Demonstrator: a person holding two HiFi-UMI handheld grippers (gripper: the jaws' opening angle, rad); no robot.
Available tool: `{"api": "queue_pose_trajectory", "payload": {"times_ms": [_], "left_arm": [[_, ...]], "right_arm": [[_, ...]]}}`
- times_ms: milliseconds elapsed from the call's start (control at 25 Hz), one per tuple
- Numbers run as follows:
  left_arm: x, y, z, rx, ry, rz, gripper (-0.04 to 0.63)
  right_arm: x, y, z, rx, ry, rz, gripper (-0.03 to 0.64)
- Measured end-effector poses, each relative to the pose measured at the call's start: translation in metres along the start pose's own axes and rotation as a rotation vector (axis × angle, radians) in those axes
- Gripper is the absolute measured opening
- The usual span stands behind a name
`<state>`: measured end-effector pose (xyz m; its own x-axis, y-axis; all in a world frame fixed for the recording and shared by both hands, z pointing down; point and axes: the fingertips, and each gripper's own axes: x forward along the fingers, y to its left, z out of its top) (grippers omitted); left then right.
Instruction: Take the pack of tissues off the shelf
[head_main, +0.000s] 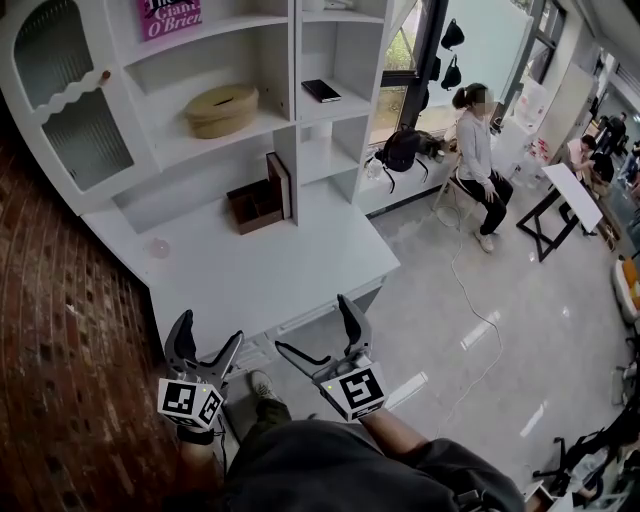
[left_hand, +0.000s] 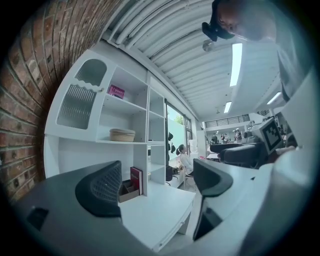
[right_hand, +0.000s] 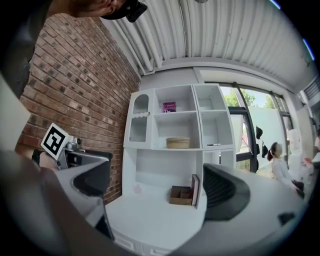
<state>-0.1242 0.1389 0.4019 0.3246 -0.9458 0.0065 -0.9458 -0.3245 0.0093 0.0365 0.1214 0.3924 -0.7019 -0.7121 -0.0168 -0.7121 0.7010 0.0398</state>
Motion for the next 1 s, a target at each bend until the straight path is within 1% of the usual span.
{"api": "queue_pose_trajectory", "payload": {"times_ms": [200,440,600,840,1000], "left_arm": [[0.038,0.020,0.007,0.002,-0.006,-0.026,0.443],[0.085,0.076,0.016,-0.017,-0.027,-0.046,0.443],[0.118,0.113,0.030,-0.015,-0.037,-0.076,0.443],[0.170,0.159,0.053,0.026,-0.050,-0.139,0.443],[0.207,0.174,0.066,0.058,-0.042,-0.163,0.443]], "right_arm": [[0.035,-0.021,0.000,-0.007,0.006,-0.019,0.577],[0.105,-0.032,0.012,-0.041,0.012,-0.021,0.577],[0.152,-0.045,0.025,-0.049,-0.001,-0.051,0.575],[0.216,-0.064,0.032,-0.032,-0.012,-0.089,0.575],[0.248,-0.086,0.043,-0.035,-0.018,-0.098,0.575]]}}
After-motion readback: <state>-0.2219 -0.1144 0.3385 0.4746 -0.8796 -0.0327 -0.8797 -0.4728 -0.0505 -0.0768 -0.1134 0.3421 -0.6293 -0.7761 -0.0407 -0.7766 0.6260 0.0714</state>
